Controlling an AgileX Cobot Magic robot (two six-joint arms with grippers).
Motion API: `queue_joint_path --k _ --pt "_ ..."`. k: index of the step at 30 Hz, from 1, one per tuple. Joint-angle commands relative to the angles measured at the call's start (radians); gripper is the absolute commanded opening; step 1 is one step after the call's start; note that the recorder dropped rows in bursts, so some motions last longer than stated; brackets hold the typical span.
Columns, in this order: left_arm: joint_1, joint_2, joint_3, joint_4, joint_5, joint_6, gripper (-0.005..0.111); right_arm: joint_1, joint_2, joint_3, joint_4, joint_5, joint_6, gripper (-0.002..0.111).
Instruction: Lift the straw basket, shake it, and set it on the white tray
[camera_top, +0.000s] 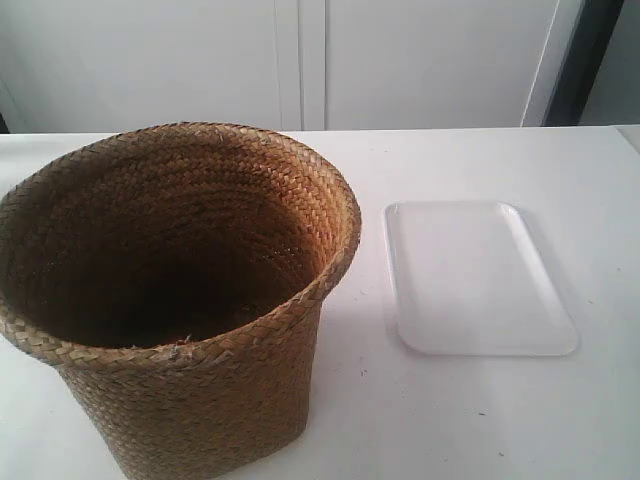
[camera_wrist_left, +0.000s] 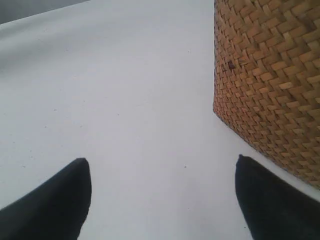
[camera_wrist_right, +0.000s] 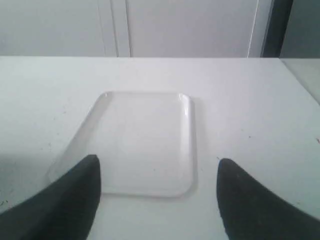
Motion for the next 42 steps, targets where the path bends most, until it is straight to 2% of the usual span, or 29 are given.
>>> queue_joint_path --k 1,4,9,12,15,19,22,26,30,32,39,42 --pt "-0.009 -0.004 -0.003 0.029 -0.023 0.104 0.081 -0.003 -0.007 0.002 -0.010 -0.096 -0.004 0.062" --pt "-0.009 -0.004 -0.003 0.044 -0.128 0.133 0.081 -0.003 -0.007 0.002 0.007 -0.169 0.031 0.062" --pt "-0.009 -0.004 -0.003 0.027 -0.257 0.068 0.081 -0.003 -0.007 0.002 0.021 -0.248 0.102 0.062" --pt "-0.009 -0.004 -0.003 -0.022 -0.321 -0.071 0.081 -0.003 -0.007 0.002 0.022 -0.313 0.102 0.062" --pt "-0.009 -0.004 -0.003 -0.134 -0.354 -0.347 0.081 -0.003 -0.007 0.002 0.022 -0.345 0.120 0.062" --pt "-0.009 -0.004 -0.003 -0.129 -0.378 -0.651 0.081 -0.003 -0.007 0.002 0.024 -0.400 0.148 0.062" --pt "-0.009 -0.004 -0.003 0.027 -0.400 -0.749 0.081 -0.003 -0.007 0.002 0.024 -0.382 0.187 0.062" --pt "-0.040 -0.004 -0.003 0.276 -0.431 -1.028 0.081 -0.003 -0.007 0.002 0.024 -0.375 0.328 0.062" --pt "-0.082 0.004 -0.003 0.683 -0.736 -1.333 0.081 -0.003 -0.007 0.002 0.024 -0.360 0.383 0.062" --pt "-0.082 0.048 -0.041 0.814 -0.814 -1.418 0.081 -0.003 -0.007 0.002 0.021 -0.342 0.383 0.058" --pt "-0.078 0.269 -0.176 0.948 -0.832 -1.506 0.081 -0.003 -0.007 0.002 0.021 -0.264 0.383 0.035" --pt "-0.078 0.401 -0.271 0.978 -0.769 -1.546 0.081 -0.003 -0.007 0.002 0.021 -0.264 0.383 0.029"
